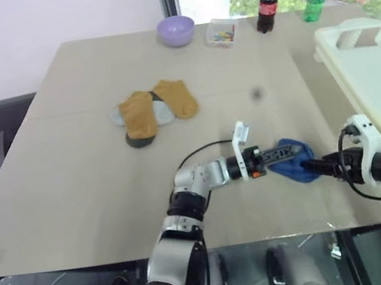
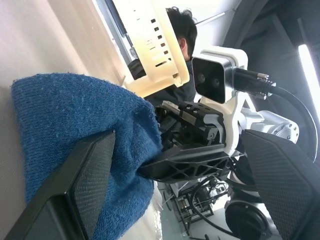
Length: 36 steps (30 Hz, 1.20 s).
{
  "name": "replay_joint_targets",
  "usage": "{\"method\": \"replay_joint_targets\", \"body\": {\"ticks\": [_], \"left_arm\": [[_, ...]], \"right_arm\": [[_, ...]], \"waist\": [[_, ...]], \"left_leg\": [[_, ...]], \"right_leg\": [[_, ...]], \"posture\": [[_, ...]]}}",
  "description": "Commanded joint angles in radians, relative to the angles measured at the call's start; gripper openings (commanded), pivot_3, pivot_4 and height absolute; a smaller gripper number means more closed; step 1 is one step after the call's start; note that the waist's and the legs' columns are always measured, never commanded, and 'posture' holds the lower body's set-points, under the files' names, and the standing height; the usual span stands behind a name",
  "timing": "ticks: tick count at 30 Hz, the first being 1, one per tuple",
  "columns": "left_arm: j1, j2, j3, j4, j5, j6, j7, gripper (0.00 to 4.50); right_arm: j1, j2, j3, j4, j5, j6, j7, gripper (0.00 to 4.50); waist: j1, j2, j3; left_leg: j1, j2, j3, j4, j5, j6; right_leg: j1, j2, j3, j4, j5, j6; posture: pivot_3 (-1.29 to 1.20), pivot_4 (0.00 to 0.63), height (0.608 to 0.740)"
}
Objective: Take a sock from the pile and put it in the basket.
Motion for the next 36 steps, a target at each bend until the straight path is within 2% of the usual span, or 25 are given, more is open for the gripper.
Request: {"method": "replay_joint_targets", "body": {"ticks": [1, 8, 15, 19, 21, 24, 28, 32, 36], "left_arm": [[0.015, -0.014, -0.006, 0.004, 0.006, -0.005, -0.001, 4.36], [0.019, -0.016, -0.009, 0.0, 0.007, -0.005, -0.002, 4.36], [0.022, -0.006, -0.029, -0.014, 0.044, -0.05, 0.019, 4.36], [0.076, 0.038, -0.111, -0.171, 0.144, -0.171, 0.061, 4.36], [0.116, 0.068, -0.136, -0.25, 0.226, -0.313, 0.122, 4.36], [0.202, 0.151, -0.198, -0.36, 0.379, -0.64, 0.14, 4.36], [0.298, 0.238, -0.22, -0.383, 0.492, -1.003, 0.15, 4.36], [0.343, 0.279, -0.237, -0.323, 0.556, -1.15, 0.166, 4.36], [0.36, 0.264, -0.244, -0.218, 0.588, -1.301, 0.198, 4.36]], "right_arm": [[0.039, 0.042, 0.007, -0.004, 0.03, 0.058, -0.006, 3.1], [0.034, 0.171, -0.069, 0.023, 0.087, 0.114, -0.028, 0.13], [-0.008, 0.238, -0.114, 0.044, 0.087, 0.147, -0.064, 0.05], [-0.026, 0.232, -0.148, 0.063, 0.109, 0.148, -0.066, 0.05], [-0.036, 0.222, -0.155, 0.074, 0.113, 0.148, -0.068, 0.05], [-0.062, 0.221, -0.159, 0.096, 0.1, 0.148, -0.08, 0.05], [-0.083, 0.219, -0.136, 0.11, 0.077, 0.132, -0.088, 0.05], [-0.135, 0.248, -0.151, 0.152, 0.055, 0.11, -0.115, 0.05], [-0.207, 0.292, -0.176, 0.166, 0.126, 0.146, -0.146, 0.05]], "waist": [[-0.001, 0.0, 0.0], [-0.003, 0.0, -0.001], [-0.02, 0.0, -0.001], [-0.024, 0.0, -0.001], [-0.024, 0.0, -0.001], [-0.029, 0.001, -0.001], [-0.024, 0.003, -0.002], [-0.022, 0.003, -0.002], [-0.023, 0.003, -0.002]], "left_leg": [[0.0, 0.0, 0.0, 0.0, 0.0, 0.0], [0.001, 0.0, 0.0, 0.0, 0.0, 0.0], [0.002, 0.0, 0.001, 0.0, 0.0, 0.0], [0.002, 0.0, 0.001, 0.0, 0.0, 0.0], [0.002, 0.0, 0.001, 0.0, 0.0, 0.0], [0.003, 0.001, 0.003, 0.0, 0.0, 0.0], [0.005, 0.002, 0.005, -0.002, 0.0, 0.0], [0.004, 0.001, 0.007, -0.002, 0.0, 0.0], [0.004, 0.0, 0.008, -0.002, 0.0, 0.0]], "right_leg": [[0.0, 0.0, 0.0, 0.0, 0.0, 0.0], [0.0, 0.0, 0.0, 0.001, 0.0, 0.0], [0.0, 0.0, 0.001, 0.002, 0.0, 0.0], [0.0, 0.0, 0.001, 0.003, 0.0, 0.0], [0.0, 0.0, 0.002, 0.003, 0.0, 0.0], [0.0, 0.0, 0.004, 0.003, 0.0, -0.001], [-0.001, 0.001, 0.007, 0.005, -0.002, -0.005], [-0.001, -0.002, 0.008, 0.004, -0.002, -0.005], [-0.002, -0.002, 0.008, 0.003, 0.0, -0.001]], "posture": [[0.0, 0.15, 0.733], [0.0, 0.15, 0.733], [0.0, 0.15, 0.733], [0.0, 0.15, 0.733], [0.0, 0.15, 0.733], [0.0, 0.15, 0.733], [0.0, 0.15, 0.733], [0.0, 0.15, 0.733], [0.0, 0.15, 0.733]]}}
